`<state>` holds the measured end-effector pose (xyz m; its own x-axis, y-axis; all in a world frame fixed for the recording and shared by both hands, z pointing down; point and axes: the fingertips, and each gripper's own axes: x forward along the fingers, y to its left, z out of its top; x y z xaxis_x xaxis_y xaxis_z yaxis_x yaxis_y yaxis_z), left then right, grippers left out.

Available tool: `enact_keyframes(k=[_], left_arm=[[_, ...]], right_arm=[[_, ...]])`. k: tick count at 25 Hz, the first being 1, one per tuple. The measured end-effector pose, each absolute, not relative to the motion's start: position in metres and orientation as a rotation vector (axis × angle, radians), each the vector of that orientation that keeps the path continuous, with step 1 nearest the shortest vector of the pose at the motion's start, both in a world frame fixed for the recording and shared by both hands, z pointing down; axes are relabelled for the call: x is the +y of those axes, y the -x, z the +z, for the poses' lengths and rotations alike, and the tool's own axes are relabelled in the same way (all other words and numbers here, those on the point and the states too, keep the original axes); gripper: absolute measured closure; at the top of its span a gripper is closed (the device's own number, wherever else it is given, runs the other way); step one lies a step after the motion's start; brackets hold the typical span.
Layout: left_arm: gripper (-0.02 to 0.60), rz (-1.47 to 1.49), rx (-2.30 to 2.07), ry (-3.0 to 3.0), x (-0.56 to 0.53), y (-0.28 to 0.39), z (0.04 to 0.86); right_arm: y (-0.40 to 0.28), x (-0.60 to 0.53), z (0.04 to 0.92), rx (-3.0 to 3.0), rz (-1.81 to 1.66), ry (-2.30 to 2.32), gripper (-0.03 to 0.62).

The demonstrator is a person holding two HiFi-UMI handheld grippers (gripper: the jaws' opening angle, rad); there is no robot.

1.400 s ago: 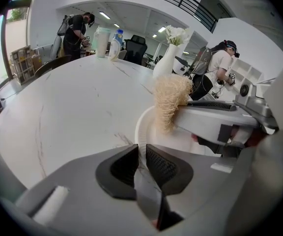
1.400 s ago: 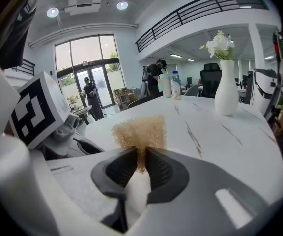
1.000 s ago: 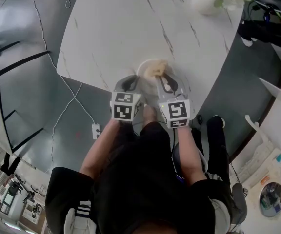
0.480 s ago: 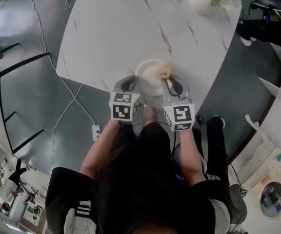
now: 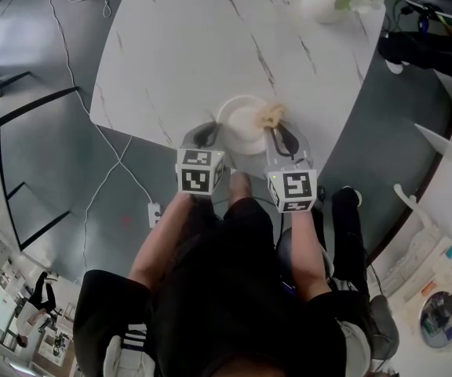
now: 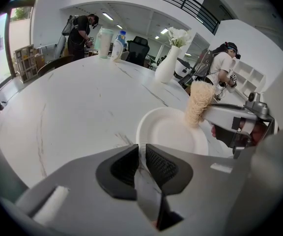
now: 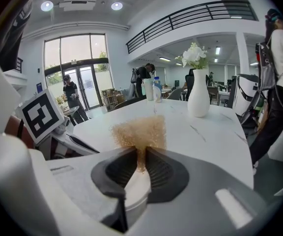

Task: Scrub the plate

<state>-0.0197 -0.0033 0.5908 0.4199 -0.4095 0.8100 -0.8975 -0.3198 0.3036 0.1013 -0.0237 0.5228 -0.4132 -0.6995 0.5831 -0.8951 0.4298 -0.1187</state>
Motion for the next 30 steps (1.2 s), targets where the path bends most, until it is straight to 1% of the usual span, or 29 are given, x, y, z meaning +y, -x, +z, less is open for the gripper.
enact_keyframes(k=[7,15,21,30], left_arm=[[0.529,0.807,-1.12,-1.905,-0.002,0.021,0.592],[0.529,0.796,-1.128,-1.922,-0.004,0.02,0.589],[0.532,0.78,-1.131,-1.917,-0.004,0.021,0.588],[0.534,0.745,-1.13,-1.927,-0.004,0.023,0.587]], right_arm=[[-0.092,-0.025,0.51,-2.272,0.561,-1.341,0.539],[-0.062,-0.025,0.484,-2.372,0.526,-1.282,0.539],[-0.035,-0.018,0.495,-2.407,0.581,-1.205,0.539],[-0.024,-0.014,0.513,-2.4,0.672,-1.182,0.539]])
